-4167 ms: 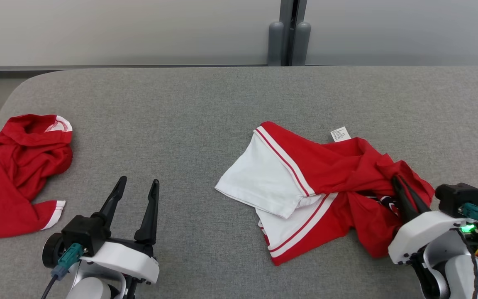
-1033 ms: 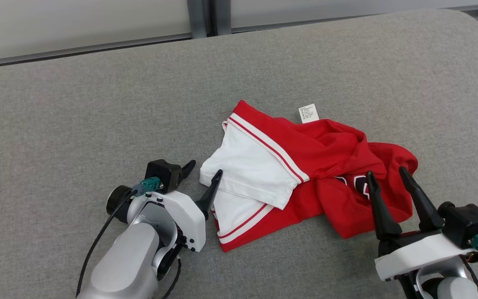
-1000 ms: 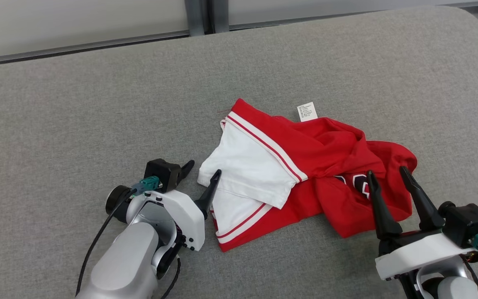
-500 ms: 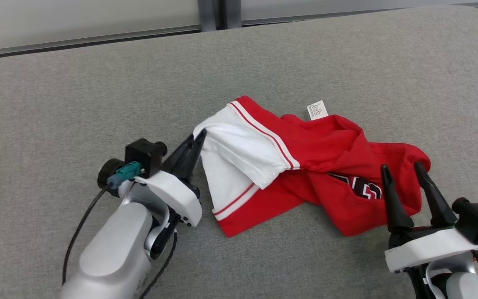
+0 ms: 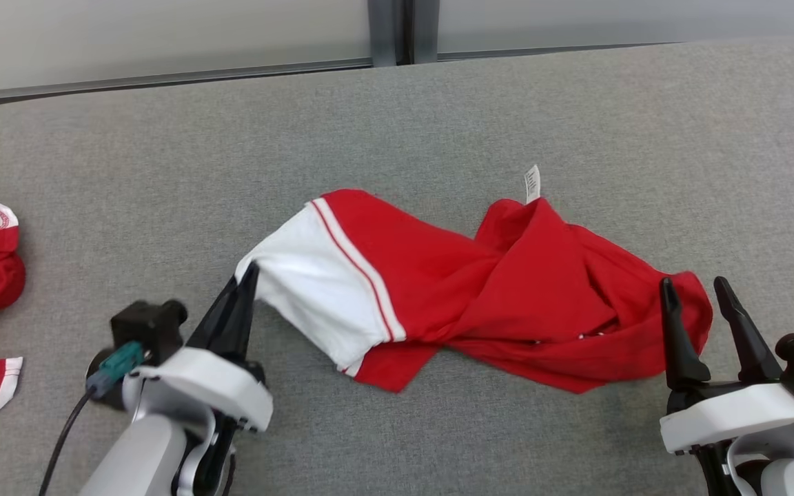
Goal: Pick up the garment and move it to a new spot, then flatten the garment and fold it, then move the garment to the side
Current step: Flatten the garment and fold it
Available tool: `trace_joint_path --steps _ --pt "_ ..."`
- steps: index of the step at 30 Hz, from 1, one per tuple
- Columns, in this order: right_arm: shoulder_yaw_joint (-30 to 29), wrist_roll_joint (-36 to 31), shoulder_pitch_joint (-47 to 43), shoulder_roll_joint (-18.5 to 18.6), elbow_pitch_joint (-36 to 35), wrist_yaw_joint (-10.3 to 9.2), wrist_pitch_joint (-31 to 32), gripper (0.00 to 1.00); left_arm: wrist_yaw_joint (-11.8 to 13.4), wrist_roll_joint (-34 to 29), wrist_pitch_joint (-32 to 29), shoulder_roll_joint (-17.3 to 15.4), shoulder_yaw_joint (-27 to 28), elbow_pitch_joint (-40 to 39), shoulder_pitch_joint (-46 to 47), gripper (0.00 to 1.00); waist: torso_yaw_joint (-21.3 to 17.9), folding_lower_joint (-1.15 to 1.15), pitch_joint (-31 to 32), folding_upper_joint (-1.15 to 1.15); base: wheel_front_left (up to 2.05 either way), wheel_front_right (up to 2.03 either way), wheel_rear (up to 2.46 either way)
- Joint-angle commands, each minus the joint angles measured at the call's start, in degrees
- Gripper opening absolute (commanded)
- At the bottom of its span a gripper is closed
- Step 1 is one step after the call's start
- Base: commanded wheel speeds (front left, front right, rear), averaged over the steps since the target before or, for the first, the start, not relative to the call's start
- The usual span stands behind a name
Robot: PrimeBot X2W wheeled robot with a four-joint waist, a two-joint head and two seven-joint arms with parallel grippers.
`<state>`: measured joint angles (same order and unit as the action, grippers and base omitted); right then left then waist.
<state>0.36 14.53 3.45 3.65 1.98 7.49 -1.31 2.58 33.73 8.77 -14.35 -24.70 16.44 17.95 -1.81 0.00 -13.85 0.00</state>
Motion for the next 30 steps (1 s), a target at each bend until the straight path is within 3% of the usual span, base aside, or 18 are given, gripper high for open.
trace_joint_path --steps 1,6,9,10,11,17,30 --pt "-0.6 0.1 -0.5 0.0 0.1 0.0 -0.1 1.0 1.4 1.2 -0.3 -1.3 1.5 -1.3 -3.0 0.0 0.5 0.0 0.1 0.0 0.0 0.0 0.0" --pt "-1.4 0.0 -0.7 0.0 0.2 0.0 0.0 1.0 4.2 3.4 -0.5 -2.6 3.8 -3.7 -9.4 0.0 1.3 0.0 0.5 0.0 0.0 0.0 0.0" --pt "-1.8 0.0 -0.9 0.0 0.2 0.0 0.0 1.0 4.4 4.2 -0.7 -2.3 4.0 -4.0 -11.1 0.0 1.6 0.0 0.8 0.0 0.0 0.0 0.0" --pt "-1.9 -0.1 -0.9 0.0 0.2 0.0 0.1 1.0 4.7 4.3 -0.7 -2.2 4.1 -4.0 -11.6 0.18 1.8 0.0 0.9 0.0 0.0 0.0 0.0" --pt "-2.0 -0.2 -1.1 0.0 0.2 0.0 0.1 1.0 4.7 4.6 -0.5 -1.9 4.1 -4.1 -11.9 1.0 1.9 0.0 1.1 0.0 0.0 0.0 0.0" --pt "-2.1 -0.5 -1.9 0.4 -0.3 0.0 0.7 1.0 5.6 3.1 2.6 -1.3 3.9 -4.4 -12.8 1.0 2.0 0.0 3.2 0.0 0.0 0.0 0.0" --pt "-0.4 -1.8 -4.7 2.5 -2.5 0.0 3.4 1.0 7.7 -7.1 6.4 -2.4 6.9 -12.1 -13.7 1.0 2.9 0.0 9.2 0.0 0.0 0.0 0.0"
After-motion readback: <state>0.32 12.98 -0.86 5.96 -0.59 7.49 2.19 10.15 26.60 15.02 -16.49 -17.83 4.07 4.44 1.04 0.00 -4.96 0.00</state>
